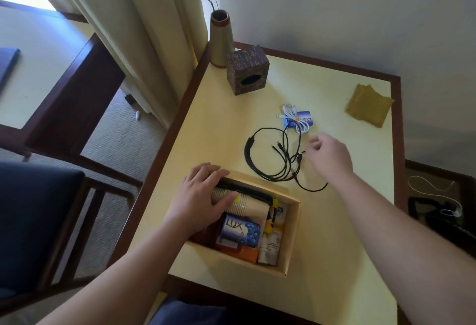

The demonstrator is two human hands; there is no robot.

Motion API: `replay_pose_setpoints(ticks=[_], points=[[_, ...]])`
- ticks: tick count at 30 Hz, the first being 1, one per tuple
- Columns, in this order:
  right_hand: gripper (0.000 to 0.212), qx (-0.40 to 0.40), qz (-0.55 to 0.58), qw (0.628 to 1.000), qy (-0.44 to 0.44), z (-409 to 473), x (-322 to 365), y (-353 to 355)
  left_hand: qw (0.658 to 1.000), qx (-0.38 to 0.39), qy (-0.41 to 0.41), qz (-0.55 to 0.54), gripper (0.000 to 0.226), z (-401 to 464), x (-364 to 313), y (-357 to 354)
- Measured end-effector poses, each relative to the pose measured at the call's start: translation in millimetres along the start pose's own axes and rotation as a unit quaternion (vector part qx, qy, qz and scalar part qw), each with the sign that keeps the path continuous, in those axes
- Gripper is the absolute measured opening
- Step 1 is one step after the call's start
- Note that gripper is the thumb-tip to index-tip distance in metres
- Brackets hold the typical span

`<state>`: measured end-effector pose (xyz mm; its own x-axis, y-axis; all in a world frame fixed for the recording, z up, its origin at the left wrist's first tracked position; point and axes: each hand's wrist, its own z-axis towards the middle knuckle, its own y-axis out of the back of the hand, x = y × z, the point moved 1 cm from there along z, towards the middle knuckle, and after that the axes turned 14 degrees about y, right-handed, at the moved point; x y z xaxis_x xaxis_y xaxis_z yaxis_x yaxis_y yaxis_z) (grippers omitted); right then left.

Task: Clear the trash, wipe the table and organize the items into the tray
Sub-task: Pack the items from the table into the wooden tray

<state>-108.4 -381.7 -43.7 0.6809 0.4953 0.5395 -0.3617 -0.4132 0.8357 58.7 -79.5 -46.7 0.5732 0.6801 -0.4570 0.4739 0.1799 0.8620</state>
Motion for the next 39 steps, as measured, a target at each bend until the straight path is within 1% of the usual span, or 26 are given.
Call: replay_pose_setpoints(ticks=[4,8,11,13,15,19,22,24,28,30,33,37,39], points=[[0.037,0.03,-0.052,0.998,0.008,58,-9,8,1.0,-0.004,-0.003,-0.002,0.061,0,1,-2],[0.055,0.111,-0.156,0.981,0.032,103,-17,5,1.0,-0.005,0.001,-0.003,0.061,-1,0,-2],[0.069,0.177,-0.187,0.964,0.06,126,-26,-4,1.0,-0.01,0.0,-0.005,0.061,0,0,-3],[0.066,0.208,-0.197,0.955,0.071,135,-31,-12,1.0,-0.014,-0.002,-0.006,0.061,1,0,-3],[0.058,0.211,-0.2,0.954,0.077,141,-34,-15,1.0,-0.017,-0.006,-0.004,0.06,1,1,-4],[0.049,0.18,-0.206,0.958,0.09,136,-37,-12,1.0,-0.019,-0.004,-0.001,0.061,1,1,-4],[0.052,0.163,-0.191,0.965,0.07,119,-41,-9,1.0,-0.017,-0.003,-0.001,0.062,0,1,-4],[0.055,0.138,-0.143,0.979,0.055,102,-43,-5,1.0,-0.016,-0.003,-0.002,0.063,0,0,-3],[0.053,0.052,0.0,0.998,0.036,54,-41,11,1.0,-0.016,-0.004,0.005,0.062,0,0,-2],[0.049,0.006,0.053,0.998,0.029,27,-37,21,1.0,-0.018,-0.006,0.007,0.062,0,0,-1],[0.047,-0.056,0.084,0.995,0.019,-14,-32,34,1.0,-0.023,-0.015,0.007,0.062,0,0,-1],[0.051,-0.131,0.127,0.983,0.018,-76,-16,43,1.0,-0.024,-0.015,0.006,0.061,-1,-1,0],[0.052,-0.15,0.151,0.977,0.023,-111,-1,43,0.999,-0.028,-0.016,0.005,0.06,-2,-2,0]])
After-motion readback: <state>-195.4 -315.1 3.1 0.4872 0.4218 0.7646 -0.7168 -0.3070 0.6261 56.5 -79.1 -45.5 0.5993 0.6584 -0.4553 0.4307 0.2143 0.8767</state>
